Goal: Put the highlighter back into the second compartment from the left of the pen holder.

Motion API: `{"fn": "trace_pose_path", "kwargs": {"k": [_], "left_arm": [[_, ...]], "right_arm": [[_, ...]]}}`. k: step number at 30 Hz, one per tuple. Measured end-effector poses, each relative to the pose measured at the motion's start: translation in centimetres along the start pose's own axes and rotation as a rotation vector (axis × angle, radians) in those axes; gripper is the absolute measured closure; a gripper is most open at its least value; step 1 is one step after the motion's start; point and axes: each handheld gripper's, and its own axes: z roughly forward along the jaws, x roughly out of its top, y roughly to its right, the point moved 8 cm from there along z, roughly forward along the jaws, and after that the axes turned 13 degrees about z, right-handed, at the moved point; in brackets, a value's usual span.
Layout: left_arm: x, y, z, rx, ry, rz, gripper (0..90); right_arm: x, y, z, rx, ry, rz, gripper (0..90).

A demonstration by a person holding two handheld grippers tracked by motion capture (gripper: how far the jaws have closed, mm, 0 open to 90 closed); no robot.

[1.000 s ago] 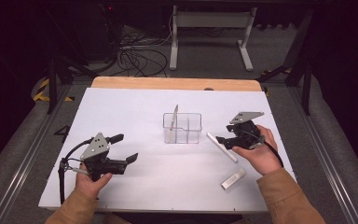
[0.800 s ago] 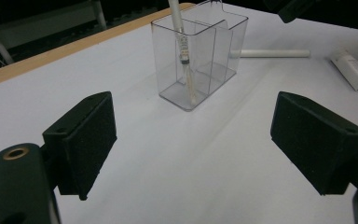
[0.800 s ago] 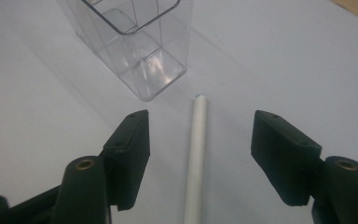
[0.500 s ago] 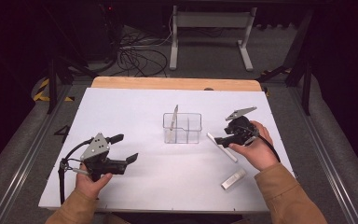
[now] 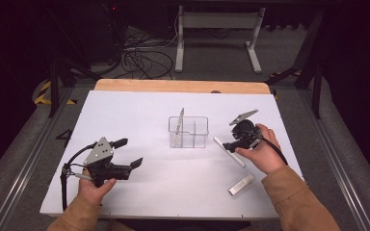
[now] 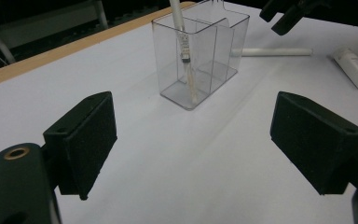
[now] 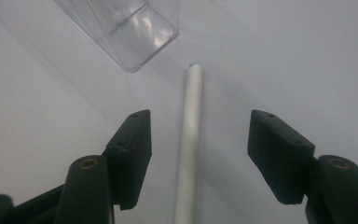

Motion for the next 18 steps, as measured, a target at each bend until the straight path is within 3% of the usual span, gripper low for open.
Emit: {"fn": "trace_pose_path", "kwargs": {"k": [9,18], "left_arm": [[0.0,0.0,0.0,0.007,0.002,-0.004,15.2],[0.0,-0.1,0.0,0.015,0.004,-0.005,15.3]], "right_arm": [[0.0,-0.2,0.6,-0.001,-0.026,0.008,45.1],[0.1,-0.2,2.1,0.017,-0.059,0.019,54.2]]}}
